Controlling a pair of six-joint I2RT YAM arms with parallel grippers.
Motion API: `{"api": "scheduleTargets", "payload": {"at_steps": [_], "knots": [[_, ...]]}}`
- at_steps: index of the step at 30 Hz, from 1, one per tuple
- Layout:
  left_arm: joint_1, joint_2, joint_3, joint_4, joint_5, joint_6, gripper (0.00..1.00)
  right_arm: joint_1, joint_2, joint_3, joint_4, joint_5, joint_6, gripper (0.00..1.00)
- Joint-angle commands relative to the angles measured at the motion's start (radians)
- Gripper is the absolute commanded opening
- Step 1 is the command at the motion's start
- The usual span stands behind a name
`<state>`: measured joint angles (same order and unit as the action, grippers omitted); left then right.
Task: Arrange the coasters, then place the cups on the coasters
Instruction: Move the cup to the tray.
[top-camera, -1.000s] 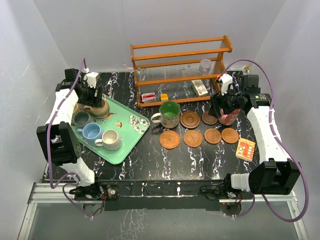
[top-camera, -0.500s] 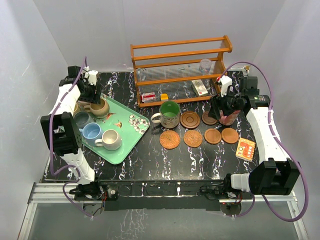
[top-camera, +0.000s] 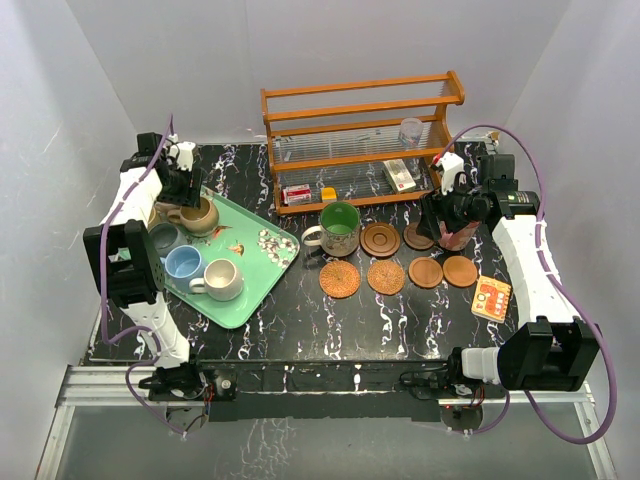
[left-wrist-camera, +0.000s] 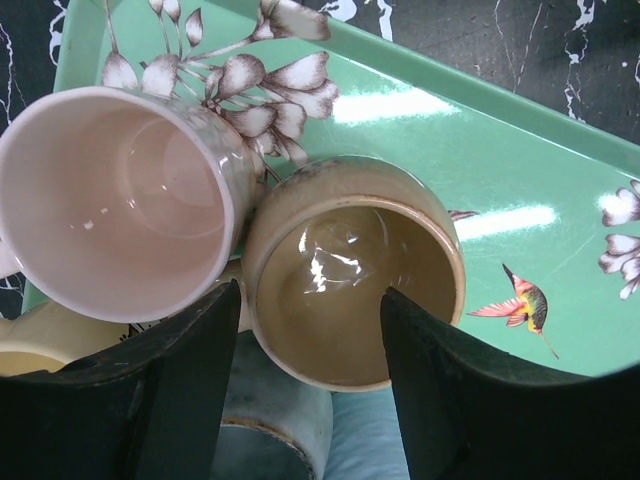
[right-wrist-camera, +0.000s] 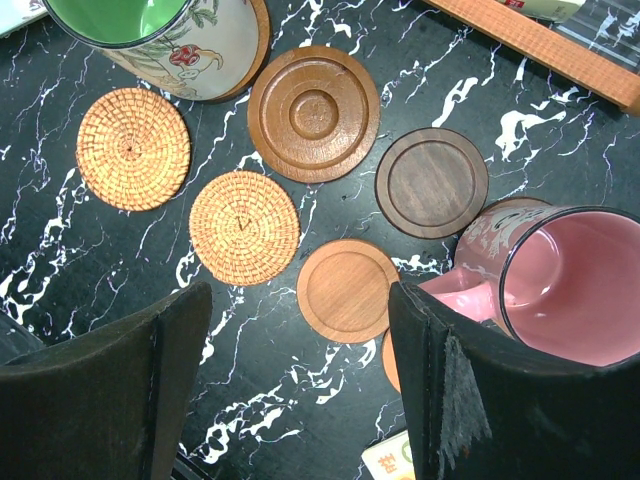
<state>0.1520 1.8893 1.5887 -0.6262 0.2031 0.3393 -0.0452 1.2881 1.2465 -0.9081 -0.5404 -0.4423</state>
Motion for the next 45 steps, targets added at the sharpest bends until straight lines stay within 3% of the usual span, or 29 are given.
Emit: {"api": "scheduleTargets", "payload": {"at_steps": [1,14,31,40,45], "knots": [[0.002,-0.016,-0.003,0.026,0.007,-0.007,0.56,0.002,-0.029,-0.005,0.053,0.006,0.008,0.7],[0.0,0.03,-0.016,0.01,0.02,0.045,0.56,0.003,-0.034,-0.021,0.059,0.012,0.008,0.7],[-0.096,-0.128,-0.158,-0.099,0.101,0.002,0.55,0.001,-0.026,-0.029,0.064,0.01,0.008,0.7],[-0.124,-0.048,-0.028,-0.108,0.07,0.089,0.68,0.001,-0.031,-0.032,0.061,0.012,0.01,0.71],[-0.134,0.036,0.049,-0.138,0.048,0.159,0.67,0.001,-0.049,-0.045,0.063,0.021,0.011,0.71]]}}
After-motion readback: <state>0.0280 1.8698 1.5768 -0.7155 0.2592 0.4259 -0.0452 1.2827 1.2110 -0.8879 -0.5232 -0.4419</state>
